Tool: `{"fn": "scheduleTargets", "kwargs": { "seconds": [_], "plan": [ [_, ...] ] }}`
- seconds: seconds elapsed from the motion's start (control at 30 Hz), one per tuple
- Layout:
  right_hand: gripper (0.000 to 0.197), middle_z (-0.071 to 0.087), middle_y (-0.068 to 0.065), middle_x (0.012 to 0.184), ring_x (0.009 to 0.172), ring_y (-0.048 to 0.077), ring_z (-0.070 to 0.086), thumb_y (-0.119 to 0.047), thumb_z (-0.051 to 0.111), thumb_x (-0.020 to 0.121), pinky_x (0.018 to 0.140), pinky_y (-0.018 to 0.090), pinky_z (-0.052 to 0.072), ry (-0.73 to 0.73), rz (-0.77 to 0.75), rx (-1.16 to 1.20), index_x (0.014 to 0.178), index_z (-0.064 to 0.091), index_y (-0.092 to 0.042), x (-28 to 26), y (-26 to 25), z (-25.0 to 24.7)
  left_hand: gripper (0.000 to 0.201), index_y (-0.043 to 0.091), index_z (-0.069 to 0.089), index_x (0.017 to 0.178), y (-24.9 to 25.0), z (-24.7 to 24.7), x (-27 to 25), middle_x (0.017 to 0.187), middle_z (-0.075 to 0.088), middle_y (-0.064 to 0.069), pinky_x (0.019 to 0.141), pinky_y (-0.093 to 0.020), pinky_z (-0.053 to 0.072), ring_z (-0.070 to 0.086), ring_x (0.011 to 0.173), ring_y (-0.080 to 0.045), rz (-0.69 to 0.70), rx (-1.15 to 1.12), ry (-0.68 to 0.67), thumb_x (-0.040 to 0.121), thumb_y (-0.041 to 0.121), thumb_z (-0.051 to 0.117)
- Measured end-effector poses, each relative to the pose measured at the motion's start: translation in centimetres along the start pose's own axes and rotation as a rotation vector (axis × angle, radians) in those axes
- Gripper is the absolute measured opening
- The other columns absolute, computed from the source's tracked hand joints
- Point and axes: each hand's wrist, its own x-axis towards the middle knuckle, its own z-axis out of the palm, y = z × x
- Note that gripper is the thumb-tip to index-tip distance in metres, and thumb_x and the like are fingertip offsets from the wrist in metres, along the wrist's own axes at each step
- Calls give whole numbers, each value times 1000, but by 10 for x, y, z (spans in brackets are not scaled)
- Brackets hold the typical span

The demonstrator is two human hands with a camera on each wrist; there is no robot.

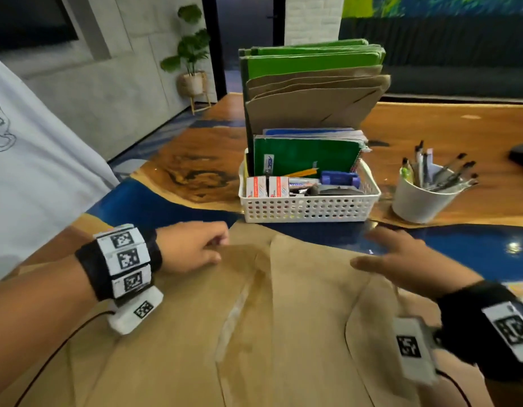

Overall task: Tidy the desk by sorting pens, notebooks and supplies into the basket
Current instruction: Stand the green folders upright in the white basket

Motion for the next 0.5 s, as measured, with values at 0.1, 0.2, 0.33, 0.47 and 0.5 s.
{"fn": "scheduleTargets", "kwargs": {
  "seconds": [0.1,0.2,0.33,0.47,0.5],
  "plan": [
    [87,38,5,155,140,27,40,-58,74,79,114,42,33,-70,96,48,152,33,-36,-9,27,5,19,33,54,108,18,-22,7,99,56,19,73,-12,38,53,90,0,85,-127,102,93,28,65],
    [90,40,3,155,138,23,43,-50,78,79,112,38,31,-64,105,157,155,32,-32,-13,37,8,22,34,58,109,40,-31,19,100,60,11,78,-23,45,58,91,-9,110,-250,242,91,26,67],
    [90,50,0,150,124,17,51,-38,81,78,112,36,33,-64,134,438,154,34,-29,-15,40,17,25,35,62,112,77,-19,42,96,63,3,69,-20,42,58,90,-16,114,-325,315,89,28,70],
    [85,53,5,145,119,21,53,-24,79,83,110,37,37,-58,160,624,155,33,-22,-20,40,18,77,33,35,152,94,-11,50,153,41,7,109,-22,31,40,138,-12,108,-274,-7,85,52,70],
    [84,56,6,141,119,22,54,-22,79,83,109,38,37,-58,177,675,154,33,-21,-21,42,18,87,30,28,155,93,-13,48,159,33,6,114,-24,26,34,143,-13,60,-233,-54,84,55,70]
  ]
}}
